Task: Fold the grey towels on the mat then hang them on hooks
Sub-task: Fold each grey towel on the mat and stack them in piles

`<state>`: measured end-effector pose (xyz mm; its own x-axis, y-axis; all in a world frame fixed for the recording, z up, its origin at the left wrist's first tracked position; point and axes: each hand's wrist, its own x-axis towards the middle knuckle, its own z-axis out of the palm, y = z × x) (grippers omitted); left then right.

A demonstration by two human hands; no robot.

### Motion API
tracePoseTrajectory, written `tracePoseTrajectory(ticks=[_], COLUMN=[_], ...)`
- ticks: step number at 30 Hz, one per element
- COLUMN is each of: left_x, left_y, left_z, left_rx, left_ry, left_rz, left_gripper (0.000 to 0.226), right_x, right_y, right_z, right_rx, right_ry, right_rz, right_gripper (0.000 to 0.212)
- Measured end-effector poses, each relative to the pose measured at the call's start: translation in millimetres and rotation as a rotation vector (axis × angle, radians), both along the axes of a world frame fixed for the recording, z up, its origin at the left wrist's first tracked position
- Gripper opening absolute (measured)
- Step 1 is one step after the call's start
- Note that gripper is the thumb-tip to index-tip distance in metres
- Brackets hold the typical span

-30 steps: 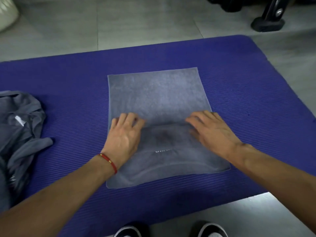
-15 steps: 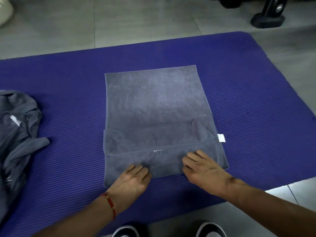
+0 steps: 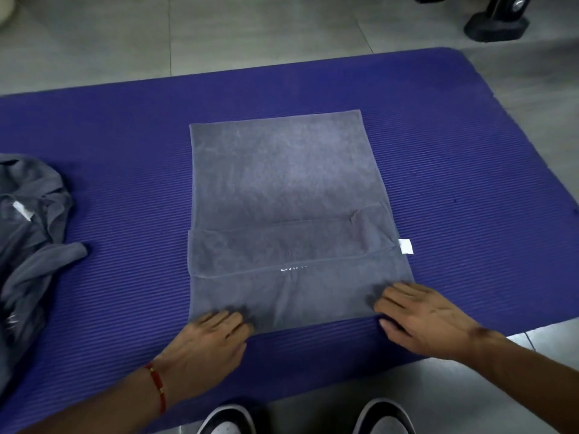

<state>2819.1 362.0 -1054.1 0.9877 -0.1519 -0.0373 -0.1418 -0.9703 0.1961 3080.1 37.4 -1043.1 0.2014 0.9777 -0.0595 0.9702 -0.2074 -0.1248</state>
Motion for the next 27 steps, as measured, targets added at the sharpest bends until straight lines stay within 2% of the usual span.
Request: tracePoseTrajectory(ticks=[2,6,9,12,14,16,18,21,24,27], left_x=[7.5,68.3,102.4,110.4,103.1,85.4,61.3,24.1,-3.9,-13.4], left_y=[19.2,67.4,89.2,98.5,98.3,94.5,83.3,60.8,46.3,44.6], left_z=[6.3,26.0,29.4,31.1,33.3,33.9,34.0,27.8,12.0,3.8], left_rx=[-0.002,0.171,0.119,-0.006,-0.107,-0.197,-0.239,-0.289,-0.233,-0.143], left_ry=[-0.073,-0.132,0.087,0.269,0.25,0.125,0.012,0.039,0.133,0.135], left_rz=[0.072,0.367,0.477,0.58,0.57,0.516,0.476,0.408,0.283,0.205], left_gripper=[0.024,0.037,0.051,0.059,0.053,0.035,0.025,0.021,0.025,0.019], right_x=[13.5,56.4,83.5,97.7,96.8,88.8,77.6,55.5,41.0,37.1], right_y=[6.0,55.2,83.2,86.0,74.9,51.4,24.1,-8.4,-26.8,-35.6], right_z=[8.8,21.8,16.5,11.6,16.2,21.5,22.8,11.7,-6.4,-12.9], right_rx=[0.031,0.116,-0.021,-0.137,-0.065,0.026,0.055,0.083,0.055,-0.002], right_ry=[0.007,-0.044,-0.029,0.193,0.313,0.351,0.31,0.178,0.067,0.036], right_rz=[-0.044,-0.328,-0.373,-0.5,-0.53,-0.447,-0.332,-0.19,-0.112,-0.103], right_gripper=[0.028,0.039,0.062,0.065,0.045,0.022,0.016,0.01,0.031,0.044])
